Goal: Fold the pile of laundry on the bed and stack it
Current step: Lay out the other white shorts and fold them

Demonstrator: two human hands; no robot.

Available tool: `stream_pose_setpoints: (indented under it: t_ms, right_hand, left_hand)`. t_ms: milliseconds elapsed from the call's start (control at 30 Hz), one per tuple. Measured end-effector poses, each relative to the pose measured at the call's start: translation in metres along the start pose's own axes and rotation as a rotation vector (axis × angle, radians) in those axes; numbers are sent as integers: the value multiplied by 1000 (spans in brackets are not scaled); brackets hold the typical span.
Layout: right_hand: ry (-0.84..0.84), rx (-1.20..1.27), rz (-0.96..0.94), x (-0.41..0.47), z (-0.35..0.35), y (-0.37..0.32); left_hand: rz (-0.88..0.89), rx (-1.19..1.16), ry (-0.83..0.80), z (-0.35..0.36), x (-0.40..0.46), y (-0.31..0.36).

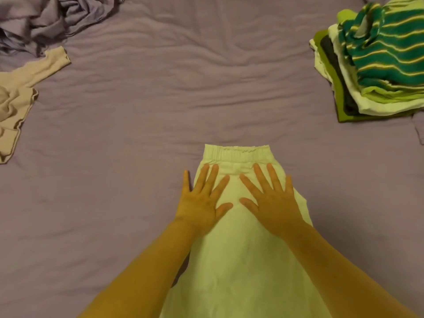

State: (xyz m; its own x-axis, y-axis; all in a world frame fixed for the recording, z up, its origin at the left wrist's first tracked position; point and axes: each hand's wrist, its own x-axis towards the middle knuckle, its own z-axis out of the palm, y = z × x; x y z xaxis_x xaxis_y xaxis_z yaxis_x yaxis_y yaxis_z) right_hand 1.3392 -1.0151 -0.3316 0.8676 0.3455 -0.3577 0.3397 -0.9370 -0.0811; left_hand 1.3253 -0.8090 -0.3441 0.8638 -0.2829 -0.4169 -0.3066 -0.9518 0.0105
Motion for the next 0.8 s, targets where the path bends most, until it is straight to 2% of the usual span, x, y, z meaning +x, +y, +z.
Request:
stream_pose_setpoints:
  t_ms: [100, 167, 233, 267, 367, 400, 500, 667, 733, 800]
  right_hand:
    - [105, 244, 94, 6, -12, 4]
    - [235, 542, 273, 17, -23, 10]
    - [261, 806, 364, 31, -37, 17]
    - [224, 872, 359, 37, -44, 20]
    - [136, 915, 297, 46, -59, 22]
    - [132, 945, 292, 46, -62, 22]
    - [162, 1004, 279, 42, -71, 23]
    - [94, 1014, 201, 20, -94, 28]
    - [62, 855, 79, 8, -112, 27]
    - [-8, 561, -82, -2, -130, 25]
  left_hand:
    - [19, -48, 61, -14, -1, 1]
    - [10, -130, 279, -34, 1, 0]
    - [-122, -282, 425, -50, 13, -2]
    - [-215, -422, 403, -59, 20, -3]
    - [-413, -1061, 220, -76, 42, -2]
    - [-463, -1196, 212, -81, 46, -3]
    - [-496, -1228, 264, -93, 40, -3]
    - [-319, -1264, 259, -116, 2, 6]
    - [-217, -1324, 221, -129, -18, 9]
    - [-105, -1343, 168, -140, -38, 14]
